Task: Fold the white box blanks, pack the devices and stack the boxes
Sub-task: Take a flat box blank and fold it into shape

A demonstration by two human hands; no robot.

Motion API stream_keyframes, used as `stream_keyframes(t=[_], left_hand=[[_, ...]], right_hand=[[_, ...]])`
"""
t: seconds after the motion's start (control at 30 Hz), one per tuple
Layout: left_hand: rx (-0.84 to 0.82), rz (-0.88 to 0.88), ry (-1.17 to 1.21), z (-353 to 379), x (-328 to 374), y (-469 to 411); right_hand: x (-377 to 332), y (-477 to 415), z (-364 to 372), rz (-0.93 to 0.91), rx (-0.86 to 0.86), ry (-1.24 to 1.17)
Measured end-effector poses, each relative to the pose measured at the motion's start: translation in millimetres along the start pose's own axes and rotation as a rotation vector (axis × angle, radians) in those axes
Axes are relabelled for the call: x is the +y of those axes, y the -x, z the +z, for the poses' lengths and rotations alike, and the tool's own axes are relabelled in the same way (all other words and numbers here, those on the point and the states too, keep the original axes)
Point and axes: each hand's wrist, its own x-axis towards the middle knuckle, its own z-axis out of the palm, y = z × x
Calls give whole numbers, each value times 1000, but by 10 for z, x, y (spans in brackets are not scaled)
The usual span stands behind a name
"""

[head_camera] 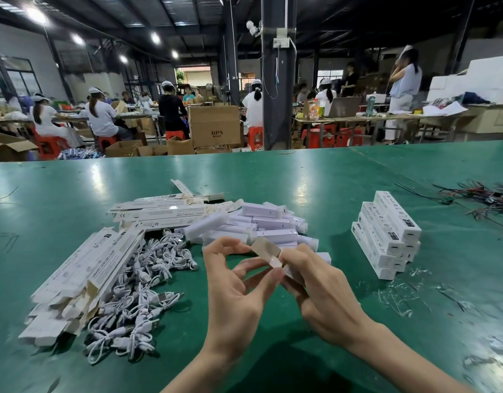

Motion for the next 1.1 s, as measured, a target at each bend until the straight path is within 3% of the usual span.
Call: stream_keyframes(t=[0.13,0.27,0.37,0.5,0.67,0.9,1.1], left_hand=[[46,-370,243,26,41,-55],[-137,-686,411,4,82,-92],[-222,-834,480,-36,87,-96],[-196,-924,533,-51,53,-99],[-179,-971,542,-49,26,-98],[-124,-828,434,-39,62,-113],[-120,-526,291,-53,49,-74]], right_hand=[[-8,9,-3,15,-19,-17],[5,14,-1,-23,-51,-22],[12,21,12,-29,-28,-25],[-4,32,22,15,-35,18],[-29,15,-56,30,-165,23],[39,-24,-104,112,-278,-232],[97,-87,-136,293,-185,-466]])
